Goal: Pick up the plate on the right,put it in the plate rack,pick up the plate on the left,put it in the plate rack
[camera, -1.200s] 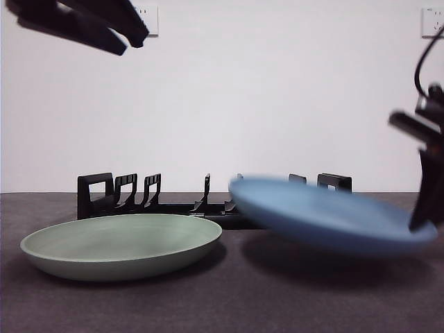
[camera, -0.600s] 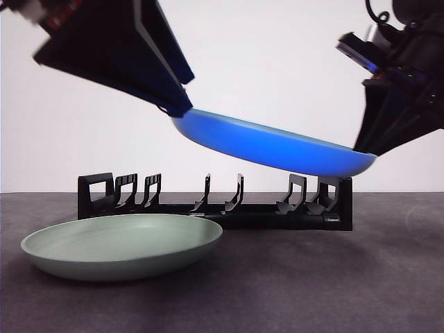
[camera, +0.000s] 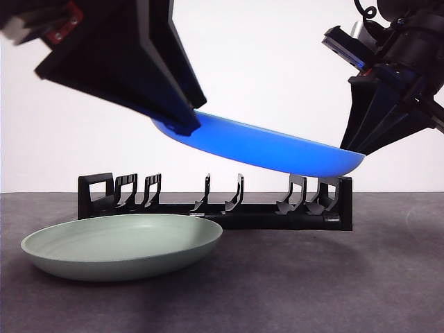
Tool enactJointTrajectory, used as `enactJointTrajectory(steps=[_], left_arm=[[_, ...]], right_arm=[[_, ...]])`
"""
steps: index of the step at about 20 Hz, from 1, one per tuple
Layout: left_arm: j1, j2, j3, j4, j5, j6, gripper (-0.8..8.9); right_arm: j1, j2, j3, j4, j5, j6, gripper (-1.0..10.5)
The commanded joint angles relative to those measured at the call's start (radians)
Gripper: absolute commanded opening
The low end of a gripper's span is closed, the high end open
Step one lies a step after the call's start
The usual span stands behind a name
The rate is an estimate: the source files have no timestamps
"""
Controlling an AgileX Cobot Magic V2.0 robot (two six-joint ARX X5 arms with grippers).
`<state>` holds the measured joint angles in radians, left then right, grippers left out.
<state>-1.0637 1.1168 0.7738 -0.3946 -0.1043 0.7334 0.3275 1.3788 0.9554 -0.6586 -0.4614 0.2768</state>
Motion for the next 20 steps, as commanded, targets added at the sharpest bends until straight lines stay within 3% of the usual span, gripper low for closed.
enactJointTrajectory(steps=[1,4,6,7,14,17,18,20], left_arm=[[-0.003,0.018,0.000,-0.032,0.003,0.032,2.04],[-0.003,0.046,0.000,-0.038,0.002,0.035,1.71],[-0.003,0.055,0.000,-0.031,0.002,0.035,0.19],[-0.003,0.055,0.000,-0.028,0.003,0.036,-0.11],[-0.001,0.055,0.000,-0.027,0.001,0.037,-0.09],[-0.001,0.055,0.000,-0.027,0.001,0.037,-0.09],[-0.001,0.055,0.000,-0.027,0.001,0.037,-0.09],[-0.001,0.055,0.000,-0.026,0.002,0.037,-0.09]], right_arm=[[0.005,0.002,0.000,0.003,-0.011,0.007,-0.1],[0.010,0.001,0.000,0.003,-0.011,0.006,-0.1],[0.010,0.001,0.000,0.003,-0.011,0.005,-0.1],[0.010,0.001,0.000,0.004,-0.011,0.002,-0.1],[0.007,-0.014,0.039,0.042,-0.011,-0.006,0.1],[0.007,-0.045,0.107,0.051,-0.011,-0.006,3.2],[0.007,-0.055,0.132,0.051,-0.011,-0.006,3.8],[0.007,-0.082,0.176,0.052,-0.011,-0.009,3.8]])
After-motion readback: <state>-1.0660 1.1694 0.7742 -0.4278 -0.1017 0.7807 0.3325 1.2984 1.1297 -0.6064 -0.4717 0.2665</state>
